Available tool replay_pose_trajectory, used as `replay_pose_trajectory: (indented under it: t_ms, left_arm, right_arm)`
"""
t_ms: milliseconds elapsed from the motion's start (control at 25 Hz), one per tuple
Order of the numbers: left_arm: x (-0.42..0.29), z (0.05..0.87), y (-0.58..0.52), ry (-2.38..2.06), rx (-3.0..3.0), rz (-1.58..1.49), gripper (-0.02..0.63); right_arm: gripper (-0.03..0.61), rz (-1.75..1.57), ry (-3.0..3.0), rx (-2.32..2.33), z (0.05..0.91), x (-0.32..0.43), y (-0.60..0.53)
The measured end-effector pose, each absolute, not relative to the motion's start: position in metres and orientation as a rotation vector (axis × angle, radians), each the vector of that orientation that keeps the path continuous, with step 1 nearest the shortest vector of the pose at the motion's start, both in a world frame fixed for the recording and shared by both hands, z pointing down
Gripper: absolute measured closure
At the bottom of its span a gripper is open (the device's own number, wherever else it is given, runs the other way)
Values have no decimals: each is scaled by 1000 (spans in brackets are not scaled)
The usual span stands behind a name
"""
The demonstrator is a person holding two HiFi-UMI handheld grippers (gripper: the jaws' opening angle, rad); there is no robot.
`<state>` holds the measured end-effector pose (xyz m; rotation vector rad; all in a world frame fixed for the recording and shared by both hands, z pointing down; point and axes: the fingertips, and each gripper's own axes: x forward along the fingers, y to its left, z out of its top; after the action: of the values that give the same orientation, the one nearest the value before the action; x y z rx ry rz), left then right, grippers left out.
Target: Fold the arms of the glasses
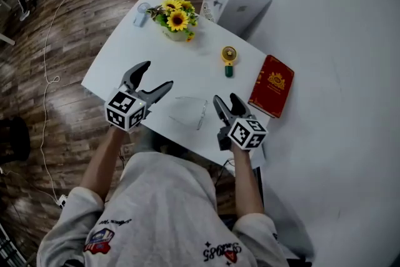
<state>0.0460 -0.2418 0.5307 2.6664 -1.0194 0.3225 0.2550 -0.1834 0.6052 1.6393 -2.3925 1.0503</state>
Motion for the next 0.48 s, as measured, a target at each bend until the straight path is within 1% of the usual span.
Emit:
replay_pose_trajectory:
  t_ms: [160,320,440,480]
  left_arm:
    - [36,547,-232,-1033,2629,339,227]
    - [20,557,-234,-1068,2598,354,227]
    - [11,564,-230,-1089,2569,347,227]
    - [8,566,-228,-1096,2562,350,227]
  right_arm:
    - [272,1356,-2327,1472,663,246,-164]
    - [276,1597,-2273,1424,697,243,-159]
    - [321,1733,-2209,1348,721,243,-148]
    - [324,1783,-2180,1320,729,241,-144]
